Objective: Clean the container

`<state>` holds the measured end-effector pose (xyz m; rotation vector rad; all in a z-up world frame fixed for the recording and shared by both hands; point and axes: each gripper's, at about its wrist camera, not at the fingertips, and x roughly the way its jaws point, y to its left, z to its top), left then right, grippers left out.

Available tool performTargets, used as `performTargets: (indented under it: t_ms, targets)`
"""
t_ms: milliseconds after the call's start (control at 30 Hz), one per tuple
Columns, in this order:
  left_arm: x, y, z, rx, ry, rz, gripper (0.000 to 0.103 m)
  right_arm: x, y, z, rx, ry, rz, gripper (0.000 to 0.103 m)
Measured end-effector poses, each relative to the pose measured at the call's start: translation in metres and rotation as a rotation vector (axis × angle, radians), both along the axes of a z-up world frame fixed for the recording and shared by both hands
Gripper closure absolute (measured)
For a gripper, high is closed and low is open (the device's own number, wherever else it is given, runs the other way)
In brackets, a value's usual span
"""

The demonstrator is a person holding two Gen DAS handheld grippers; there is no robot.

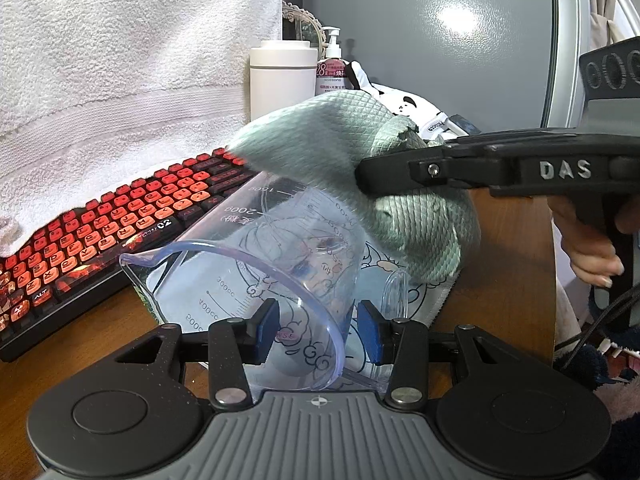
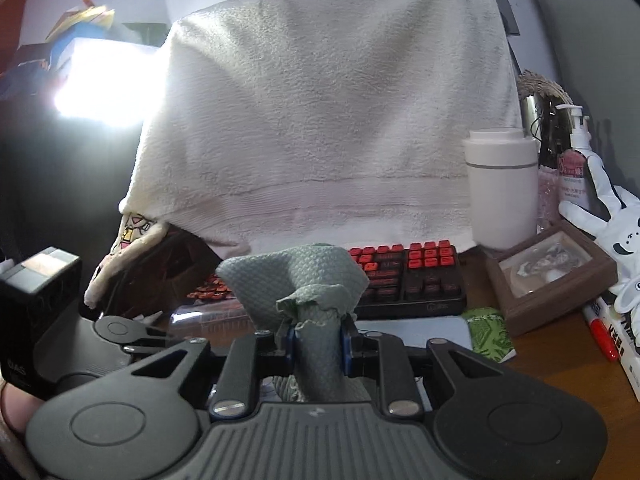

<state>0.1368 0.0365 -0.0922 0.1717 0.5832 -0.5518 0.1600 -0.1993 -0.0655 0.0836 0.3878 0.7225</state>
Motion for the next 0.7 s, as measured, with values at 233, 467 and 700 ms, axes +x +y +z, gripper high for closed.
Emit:
performTargets:
  t_ms: [233,467,700]
  targets:
    - [0.001,0.0,0.001,-0.001,0.001,0.0,0.06,-0.019,0.024,0.005,-0.013,-0.023,0.12,0.083]
    - [0.0,0.0,0.001,0.0,0.0,0.0,0.06,-0.032,0.04,0.009,-0.054,-0.067,0.182,0.083]
    - [0.001,-0.001,0.002,0.0,0.0,0.0,0.06,-0.005,0.02,0.012,-0.045,-0.017,0.049,0.083]
